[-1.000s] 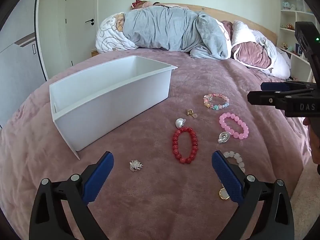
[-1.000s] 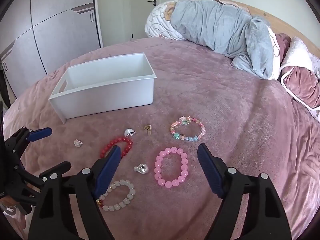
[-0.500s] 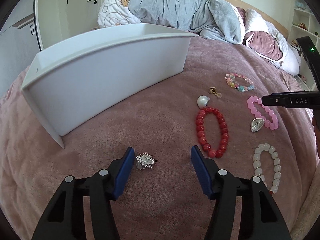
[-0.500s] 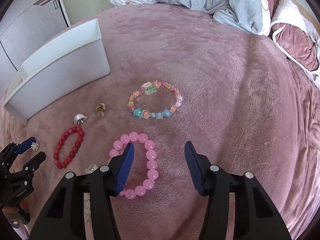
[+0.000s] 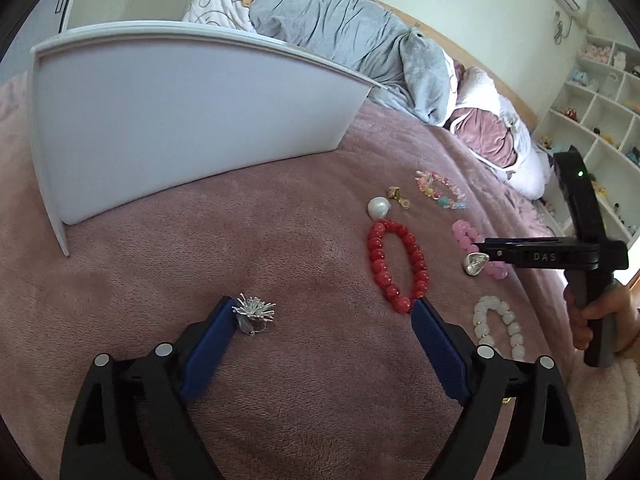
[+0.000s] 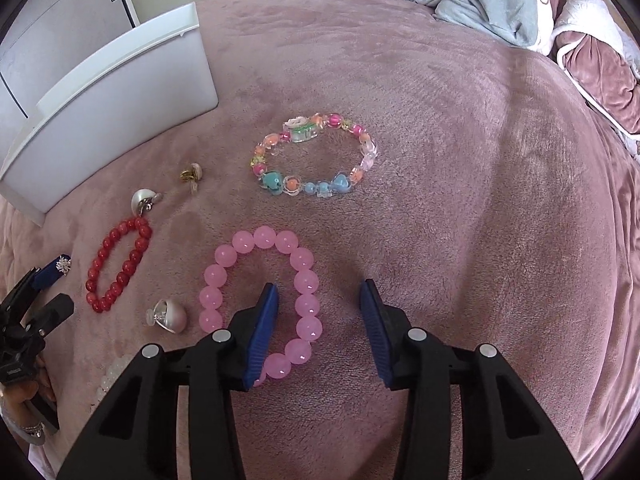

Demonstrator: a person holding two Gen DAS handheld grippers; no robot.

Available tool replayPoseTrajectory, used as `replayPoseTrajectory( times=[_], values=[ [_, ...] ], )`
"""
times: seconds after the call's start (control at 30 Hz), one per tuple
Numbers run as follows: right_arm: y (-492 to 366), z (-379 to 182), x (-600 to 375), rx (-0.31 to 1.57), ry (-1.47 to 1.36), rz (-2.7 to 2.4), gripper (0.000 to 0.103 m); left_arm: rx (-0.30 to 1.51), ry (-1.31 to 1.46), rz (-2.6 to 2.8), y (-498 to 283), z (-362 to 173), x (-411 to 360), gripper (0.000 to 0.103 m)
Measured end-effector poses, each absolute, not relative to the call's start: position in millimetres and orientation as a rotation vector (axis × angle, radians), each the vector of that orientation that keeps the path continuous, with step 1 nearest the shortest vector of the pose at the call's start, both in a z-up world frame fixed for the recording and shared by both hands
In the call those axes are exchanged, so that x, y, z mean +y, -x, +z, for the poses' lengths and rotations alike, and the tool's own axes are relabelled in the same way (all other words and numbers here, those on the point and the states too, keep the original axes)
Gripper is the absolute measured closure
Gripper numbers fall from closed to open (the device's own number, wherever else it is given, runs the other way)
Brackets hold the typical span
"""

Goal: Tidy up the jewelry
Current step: 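Close left gripper on silver brooch while right gripper closes on pink bracelet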

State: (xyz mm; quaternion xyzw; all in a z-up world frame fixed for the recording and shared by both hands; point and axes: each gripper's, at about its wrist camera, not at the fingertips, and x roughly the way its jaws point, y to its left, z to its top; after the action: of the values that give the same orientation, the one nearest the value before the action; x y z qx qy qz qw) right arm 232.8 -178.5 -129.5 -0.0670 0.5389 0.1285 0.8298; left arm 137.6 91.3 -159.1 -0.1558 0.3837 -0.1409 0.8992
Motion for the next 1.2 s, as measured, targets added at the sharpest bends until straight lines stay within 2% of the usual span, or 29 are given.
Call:
replayPoseTrajectory(
  times=[0.17, 0.23, 0.27, 0.33, 0.37, 0.4, 0.43, 0.5, 0.9, 1.2],
  values=[
    [-228.2, -131.6, -173.8, 1.135, 0.185, 0.265, 0.061, 0.827, 0.202, -0.228, -139.6, -158.1, 69.5, 0.013],
    [-225.7, -130.4, -172.3, 1.131, 0.188, 0.274, 0.068, 0.84, 0.161, -0.205, -140.5, -156.4, 62.5, 0.013],
    [-224.5, -129.5, -172.4, 1.129, 0.185, 0.279, 0.07, 0.846, 0.141, -0.186, -141.3, -156.0, 60.0, 0.018],
    [-220.0, -128.3, -173.5, 1.126, 0.162, 0.299, 0.084, 0.843, 0.125, -0.145, -139.5, -153.7, 61.3, 0.029],
    [-218.7, -127.4, -174.4, 1.129, 0.145, 0.311, 0.088, 0.84, 0.128, -0.123, -138.5, -153.0, 63.7, 0.039],
    [-218.0, -126.2, -174.2, 1.128, 0.14, 0.311, 0.089, 0.838, 0.141, -0.105, -137.5, -152.7, 67.5, 0.05],
    [-217.0, -125.4, -174.5, 1.124, 0.136, 0.317, 0.09, 0.838, 0.155, -0.086, -136.3, -153.0, 73.1, 0.055],
    [-214.0, -123.7, -175.6, 1.123, 0.123, 0.329, 0.091, 0.842, 0.188, -0.052, -136.4, -153.4, 81.6, 0.078],
    [-186.3, -82.3, -179.5, 0.991, 0.046, 0.403, 0.091, 0.856, 0.192, -0.063, -107.1, -126.0, 93.3, 0.079],
    [-171.6, -35.3, -166.5, 0.892, -0.009, 0.504, 0.091, 0.8, 0.078, -0.112, -78.8, -37.3, 98.6, 0.079]
  ],
)
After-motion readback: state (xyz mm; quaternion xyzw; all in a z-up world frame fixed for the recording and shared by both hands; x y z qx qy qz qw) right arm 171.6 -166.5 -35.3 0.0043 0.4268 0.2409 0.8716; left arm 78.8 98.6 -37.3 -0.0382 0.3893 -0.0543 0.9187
